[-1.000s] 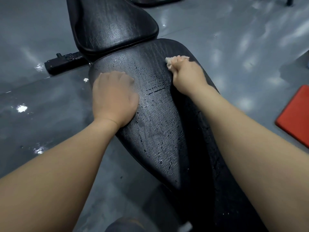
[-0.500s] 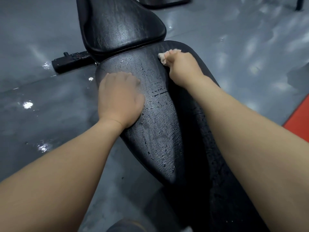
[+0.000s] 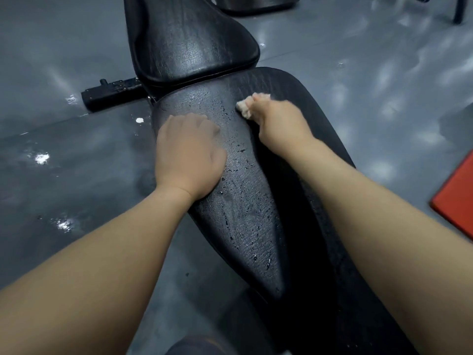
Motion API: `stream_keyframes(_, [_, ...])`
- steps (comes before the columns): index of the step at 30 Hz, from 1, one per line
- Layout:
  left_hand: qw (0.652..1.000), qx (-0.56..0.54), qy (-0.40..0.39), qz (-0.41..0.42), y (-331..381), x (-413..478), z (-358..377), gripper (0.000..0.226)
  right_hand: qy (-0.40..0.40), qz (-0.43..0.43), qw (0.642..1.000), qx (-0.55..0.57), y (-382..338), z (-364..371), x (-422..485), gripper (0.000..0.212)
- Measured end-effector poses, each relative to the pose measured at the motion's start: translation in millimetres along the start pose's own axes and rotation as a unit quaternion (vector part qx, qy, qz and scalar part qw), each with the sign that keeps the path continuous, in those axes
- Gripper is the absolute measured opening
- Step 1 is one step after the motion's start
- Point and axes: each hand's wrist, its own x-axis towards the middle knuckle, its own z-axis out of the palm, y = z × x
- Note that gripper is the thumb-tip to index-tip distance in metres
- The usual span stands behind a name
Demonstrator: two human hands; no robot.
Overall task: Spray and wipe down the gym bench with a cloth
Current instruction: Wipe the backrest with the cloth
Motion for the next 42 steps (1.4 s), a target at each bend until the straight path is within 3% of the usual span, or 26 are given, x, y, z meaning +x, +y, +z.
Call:
stream_keyframes(3, [1.000,0.001,0.006,0.002,-3,0,0,0.038,0.000,0.000,1.000,-0.005,-5,0,12,0.028])
stream_keyframes(8, [1.000,-0.008,0.009,0.001,-2,-2,2,0.036,0.027,-0.173,0.981,0.082,-15,13,-34,0.037])
stream_keyframes(19, [0.999,-0.024,0.019,-0.008,-2,-2,-1,0.036,0.052,-0.075,0.992,0.089,-35,6,23,0.021])
stream_keyframes(26, [0.998,-0.040,0.036,-0.015,-3,-3,-1,0.029,0.040,-0.173,0.980,0.091,-27,5,-10,0.020])
stream_keyframes(35, [0.998,-0.044,0.032,-0.030,-4,-3,-1,0.027,0.049,-0.078,0.990,0.106,-62,5,66,0.027])
stream_keyframes(42, [0.996,-0.068,0.046,-0.044,-5,-4,-2,0.025,-0.023,-0.191,0.974,0.121,-45,-1,24,0.023])
